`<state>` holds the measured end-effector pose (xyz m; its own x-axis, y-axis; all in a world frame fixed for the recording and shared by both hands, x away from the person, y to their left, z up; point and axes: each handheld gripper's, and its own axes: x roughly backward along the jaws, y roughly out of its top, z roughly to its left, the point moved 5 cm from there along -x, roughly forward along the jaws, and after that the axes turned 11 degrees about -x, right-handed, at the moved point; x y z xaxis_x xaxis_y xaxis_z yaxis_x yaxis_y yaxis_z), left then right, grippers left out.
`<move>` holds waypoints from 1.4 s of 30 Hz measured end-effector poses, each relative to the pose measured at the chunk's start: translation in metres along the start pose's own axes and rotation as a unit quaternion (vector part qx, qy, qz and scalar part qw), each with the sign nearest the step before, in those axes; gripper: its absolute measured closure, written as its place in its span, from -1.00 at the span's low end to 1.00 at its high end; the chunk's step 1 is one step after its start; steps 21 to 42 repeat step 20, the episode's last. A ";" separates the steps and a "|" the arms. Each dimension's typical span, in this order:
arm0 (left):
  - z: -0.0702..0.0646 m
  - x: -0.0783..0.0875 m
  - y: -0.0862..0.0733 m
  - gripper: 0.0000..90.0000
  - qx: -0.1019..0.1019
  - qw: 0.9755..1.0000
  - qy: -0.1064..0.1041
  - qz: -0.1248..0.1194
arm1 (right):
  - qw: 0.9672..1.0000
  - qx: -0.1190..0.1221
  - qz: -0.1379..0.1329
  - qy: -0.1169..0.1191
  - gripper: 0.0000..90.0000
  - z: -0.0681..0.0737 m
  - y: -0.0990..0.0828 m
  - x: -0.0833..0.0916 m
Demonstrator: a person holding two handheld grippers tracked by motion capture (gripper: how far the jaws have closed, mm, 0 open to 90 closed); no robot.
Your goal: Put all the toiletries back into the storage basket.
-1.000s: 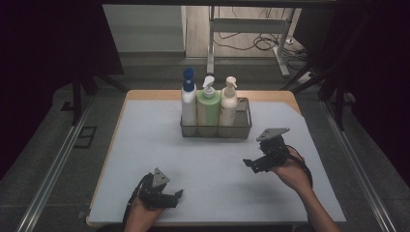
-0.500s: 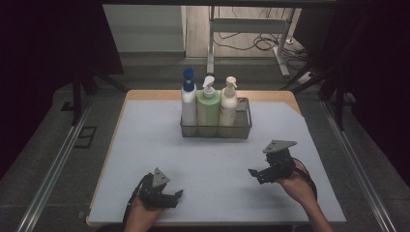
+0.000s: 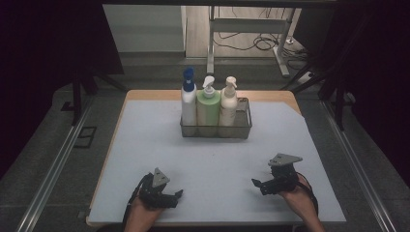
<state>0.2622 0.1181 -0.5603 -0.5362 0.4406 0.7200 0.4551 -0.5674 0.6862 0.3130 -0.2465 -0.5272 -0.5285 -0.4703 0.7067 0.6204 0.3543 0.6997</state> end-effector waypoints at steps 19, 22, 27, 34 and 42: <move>0.000 0.000 0.000 -0.73 0.000 1.000 0.000 0.001 | 1.000 -0.015 0.015 0.003 -1.00 -0.002 -0.028 -0.016; 0.000 0.000 0.000 -0.73 -0.001 1.000 0.001 0.000 | 1.000 -0.015 0.015 0.003 -1.00 -0.002 -0.028 -0.016; 0.000 0.000 0.000 -0.73 -0.001 1.000 0.001 0.000 | 1.000 -0.015 0.015 0.003 -1.00 -0.002 -0.028 -0.016; 0.000 0.000 0.000 -0.73 -0.001 1.000 0.001 0.000 | 1.000 -0.015 0.015 0.003 -1.00 -0.002 -0.028 -0.016; 0.000 0.000 0.000 -0.73 -0.001 1.000 0.001 0.000 | 1.000 -0.015 0.015 0.003 -1.00 -0.002 -0.028 -0.016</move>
